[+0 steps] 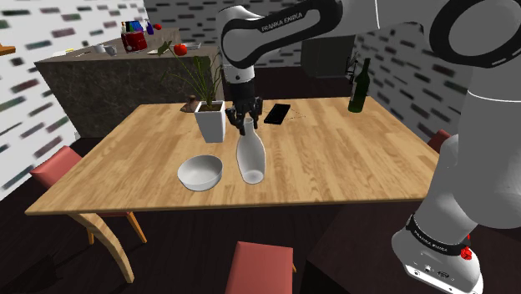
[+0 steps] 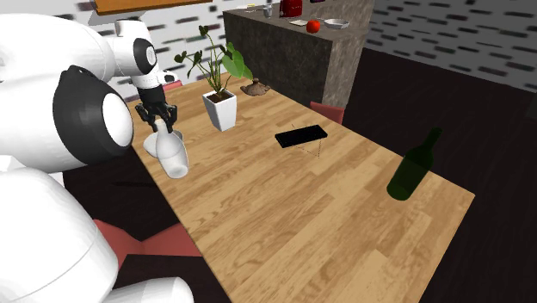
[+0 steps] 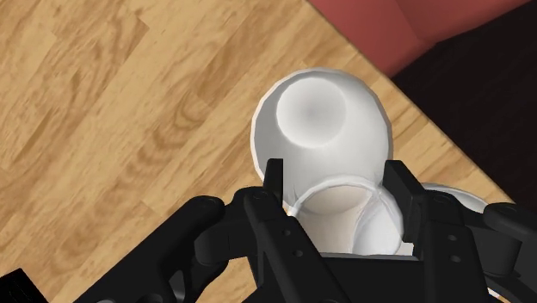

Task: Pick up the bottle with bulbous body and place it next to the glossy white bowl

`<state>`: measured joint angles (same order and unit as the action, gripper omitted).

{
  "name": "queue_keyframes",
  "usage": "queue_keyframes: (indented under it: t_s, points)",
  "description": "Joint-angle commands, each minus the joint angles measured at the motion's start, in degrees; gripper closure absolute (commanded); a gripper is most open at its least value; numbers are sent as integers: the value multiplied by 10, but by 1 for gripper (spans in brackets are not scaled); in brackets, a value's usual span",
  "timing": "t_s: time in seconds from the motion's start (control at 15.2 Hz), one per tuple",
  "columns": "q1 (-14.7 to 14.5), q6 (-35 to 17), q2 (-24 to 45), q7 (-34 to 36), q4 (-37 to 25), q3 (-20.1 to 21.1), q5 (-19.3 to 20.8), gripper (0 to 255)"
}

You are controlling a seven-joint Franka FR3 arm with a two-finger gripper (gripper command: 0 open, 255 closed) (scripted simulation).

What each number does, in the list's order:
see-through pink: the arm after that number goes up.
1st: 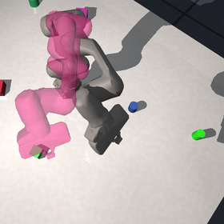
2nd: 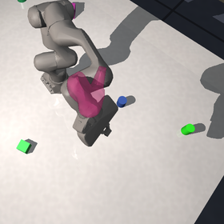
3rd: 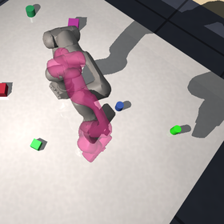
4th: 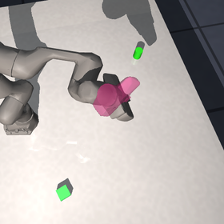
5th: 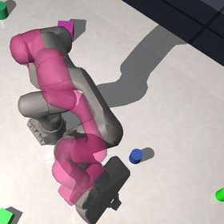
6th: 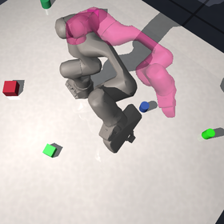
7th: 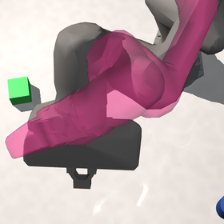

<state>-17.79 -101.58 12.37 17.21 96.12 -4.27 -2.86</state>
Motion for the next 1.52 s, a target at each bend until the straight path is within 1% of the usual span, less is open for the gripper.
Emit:
queue_keyframes:
  t_s: [0.0, 0.26, 0.73, 0.79, 1.12, 1.39, 1.45]
  points:
    - [0, -15, 2, -1, 12, 0, 0, 255]
    - [0, -43, 8, -2, 34, 0, -1, 255]
    - [0, -43, 8, -2, 34, 0, -1, 255]
    - [0, -43, 8, -2, 34, 0, -1, 0]
    - [0, -43, 8, -2, 34, 0, -1, 0]
    - [2, 30, 8, -1, -39, -1, 0, 0]
    - [2, 30, 8, -1, -39, -1, 0, 0]
